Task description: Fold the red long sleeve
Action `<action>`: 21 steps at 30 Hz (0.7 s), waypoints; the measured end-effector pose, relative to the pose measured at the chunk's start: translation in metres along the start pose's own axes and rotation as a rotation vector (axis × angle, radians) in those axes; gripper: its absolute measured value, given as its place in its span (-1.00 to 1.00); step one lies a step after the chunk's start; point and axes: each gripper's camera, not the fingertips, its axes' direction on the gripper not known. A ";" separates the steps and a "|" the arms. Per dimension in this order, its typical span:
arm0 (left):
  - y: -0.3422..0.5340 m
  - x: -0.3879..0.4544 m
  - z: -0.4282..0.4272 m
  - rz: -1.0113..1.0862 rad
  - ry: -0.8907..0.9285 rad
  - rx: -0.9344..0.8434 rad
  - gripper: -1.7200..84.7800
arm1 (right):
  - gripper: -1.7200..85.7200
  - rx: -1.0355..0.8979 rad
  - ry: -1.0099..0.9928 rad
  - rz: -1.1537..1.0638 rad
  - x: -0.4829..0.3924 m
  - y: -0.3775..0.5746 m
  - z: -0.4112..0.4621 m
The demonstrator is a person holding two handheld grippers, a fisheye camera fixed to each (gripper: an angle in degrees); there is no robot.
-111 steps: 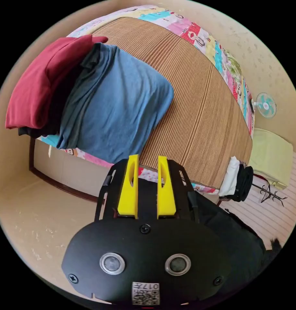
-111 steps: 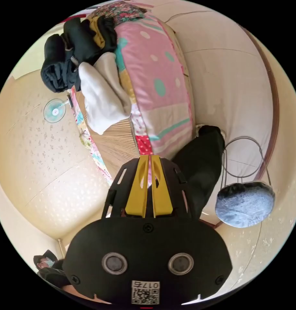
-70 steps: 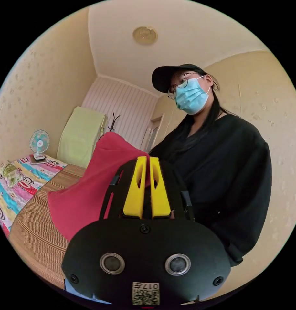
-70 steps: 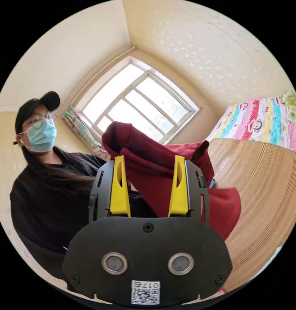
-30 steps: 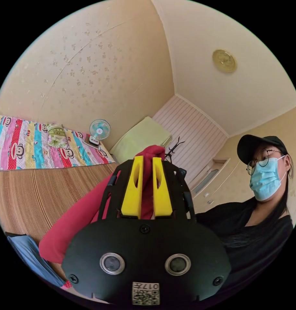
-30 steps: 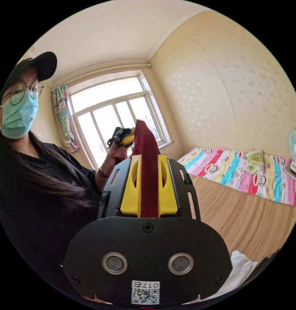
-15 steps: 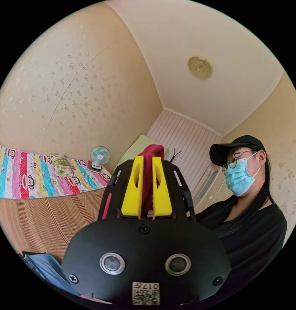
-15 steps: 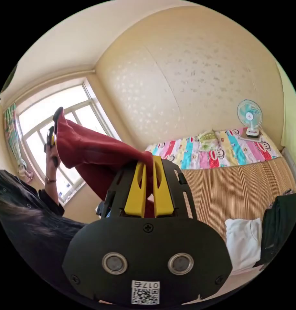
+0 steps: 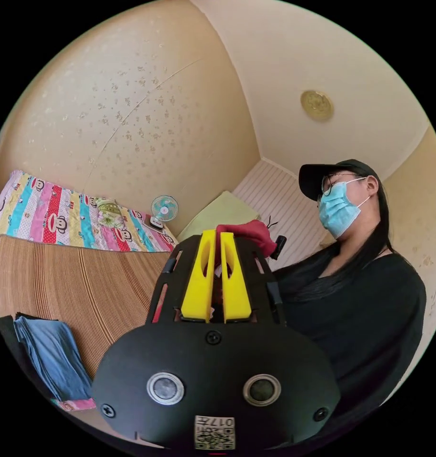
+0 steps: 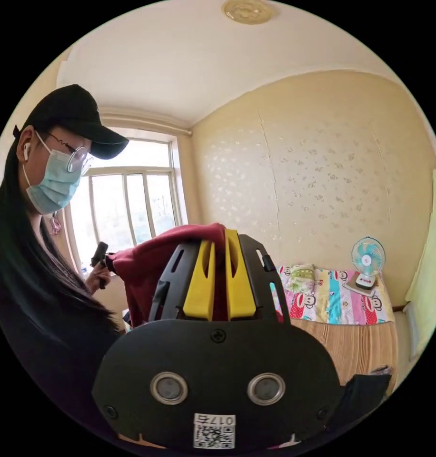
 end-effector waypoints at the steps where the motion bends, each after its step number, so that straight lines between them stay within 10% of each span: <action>1: -0.030 -0.008 0.016 -0.002 -0.059 -0.028 -0.98 | -0.84 -0.063 0.020 -0.004 0.009 -0.009 0.016; 9: -0.177 -0.295 0.157 -0.401 -0.487 -0.216 -0.95 | -0.81 -0.797 0.200 0.227 0.229 0.050 0.406; 16: -0.085 -0.444 0.276 -0.744 -0.657 -0.365 -0.97 | -0.89 -0.967 -0.051 0.482 0.230 0.183 0.515; 21: 0.032 -0.446 0.371 -0.824 -0.696 -0.766 -0.98 | -0.90 -1.512 -0.142 0.320 0.170 0.341 0.523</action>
